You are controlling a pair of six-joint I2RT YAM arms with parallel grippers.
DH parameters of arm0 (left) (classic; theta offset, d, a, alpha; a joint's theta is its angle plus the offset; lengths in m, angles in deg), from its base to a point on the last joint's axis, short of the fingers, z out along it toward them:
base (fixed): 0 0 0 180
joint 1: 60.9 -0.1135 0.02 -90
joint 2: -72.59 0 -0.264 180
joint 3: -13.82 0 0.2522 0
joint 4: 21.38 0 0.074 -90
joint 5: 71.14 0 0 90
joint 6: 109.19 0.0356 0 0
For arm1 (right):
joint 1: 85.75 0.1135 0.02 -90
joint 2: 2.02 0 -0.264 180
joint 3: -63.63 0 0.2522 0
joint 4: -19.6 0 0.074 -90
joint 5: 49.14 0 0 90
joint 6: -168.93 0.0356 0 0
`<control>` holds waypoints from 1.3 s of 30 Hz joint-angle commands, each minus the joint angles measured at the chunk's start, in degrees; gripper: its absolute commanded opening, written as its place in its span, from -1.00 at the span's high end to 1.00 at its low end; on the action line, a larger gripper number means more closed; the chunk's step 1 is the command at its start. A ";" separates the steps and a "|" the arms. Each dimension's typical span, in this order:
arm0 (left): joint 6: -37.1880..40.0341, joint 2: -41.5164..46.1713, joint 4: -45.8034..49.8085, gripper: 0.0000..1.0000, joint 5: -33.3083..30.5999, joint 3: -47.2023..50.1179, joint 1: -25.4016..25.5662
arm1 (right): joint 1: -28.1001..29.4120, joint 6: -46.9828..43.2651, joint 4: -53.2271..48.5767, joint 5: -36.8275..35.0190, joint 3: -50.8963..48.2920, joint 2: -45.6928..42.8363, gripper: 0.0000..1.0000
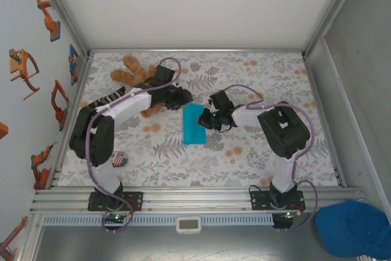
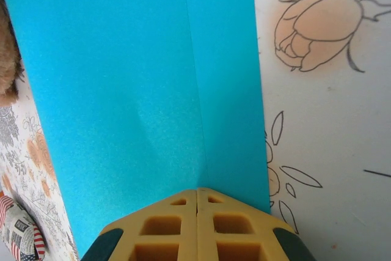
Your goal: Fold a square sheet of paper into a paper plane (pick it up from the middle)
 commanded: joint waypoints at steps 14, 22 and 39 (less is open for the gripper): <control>5.03 -5.99 0.75 -0.11 2.94 5.94 -0.44 | 0.17 0.82 -0.43 -0.22 0.50 0.50 0.97; 5.21 -8.30 -0.45 0.10 3.83 6.34 0.76 | 0.17 1.31 0.77 0.05 0.93 -0.29 0.97; 7.29 -11.79 6.75 0.15 -5.14 5.12 1.99 | -3.30 -1.90 -5.25 -9.57 -2.41 -12.28 0.64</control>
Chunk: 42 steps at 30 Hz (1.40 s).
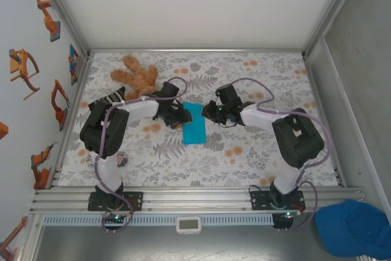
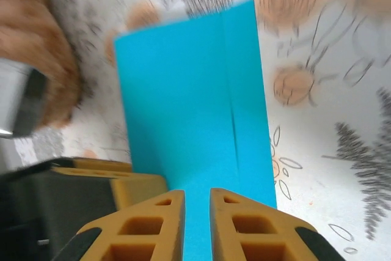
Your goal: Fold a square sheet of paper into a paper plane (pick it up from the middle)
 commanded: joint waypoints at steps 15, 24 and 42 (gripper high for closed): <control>-0.82 -12.50 17.99 -0.01 -16.61 -7.10 4.59 | -1.47 -2.02 -5.24 -9.41 -4.27 -5.23 0.72; -1.56 -16.97 18.94 -0.02 -16.92 -7.68 5.63 | -1.46 -2.58 -4.40 -9.07 -6.26 -7.03 0.64; 1.27 -22.64 21.12 -0.12 -17.22 -10.82 6.15 | -1.52 -2.25 -1.64 -7.00 -8.11 -5.79 0.64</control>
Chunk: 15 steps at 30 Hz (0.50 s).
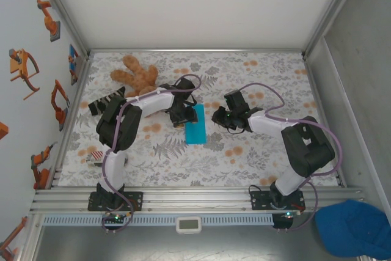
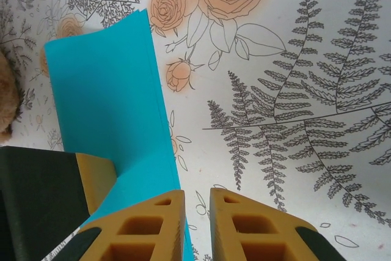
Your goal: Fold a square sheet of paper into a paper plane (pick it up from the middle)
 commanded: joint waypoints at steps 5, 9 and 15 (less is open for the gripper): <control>2.75 -13.82 2.04 -0.14 -4.87 5.40 0.45 | -0.29 -0.25 1.24 0.33 -0.67 0.68 0.64; 3.05 -14.36 2.15 -0.15 -4.96 5.19 0.46 | -0.25 -0.04 1.58 0.48 -0.93 0.95 0.65; 3.41 -15.06 2.32 -0.16 -5.25 5.07 0.55 | -0.25 0.13 1.69 0.63 -1.03 1.01 0.65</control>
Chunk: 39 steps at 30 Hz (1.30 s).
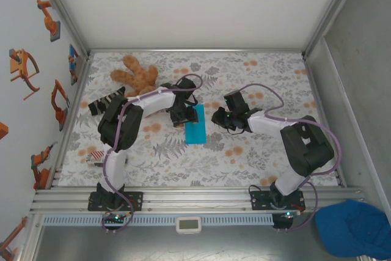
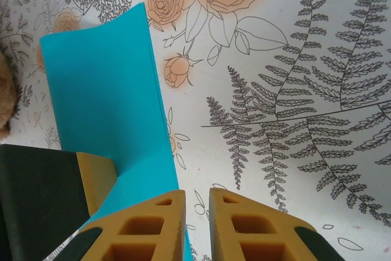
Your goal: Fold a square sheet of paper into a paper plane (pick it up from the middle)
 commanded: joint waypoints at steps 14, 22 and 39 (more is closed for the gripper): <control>1.77 -15.03 1.03 -0.17 -5.33 6.20 0.35 | -0.28 1.42 4.72 3.45 -0.90 2.07 0.70; 0.37 -15.63 1.10 -0.18 -4.76 5.98 0.38 | -0.25 1.77 6.61 5.59 -1.12 2.98 0.71; 0.49 -16.23 1.20 -0.18 -4.71 6.07 0.35 | 0.37 1.80 10.37 12.95 1.89 9.21 0.91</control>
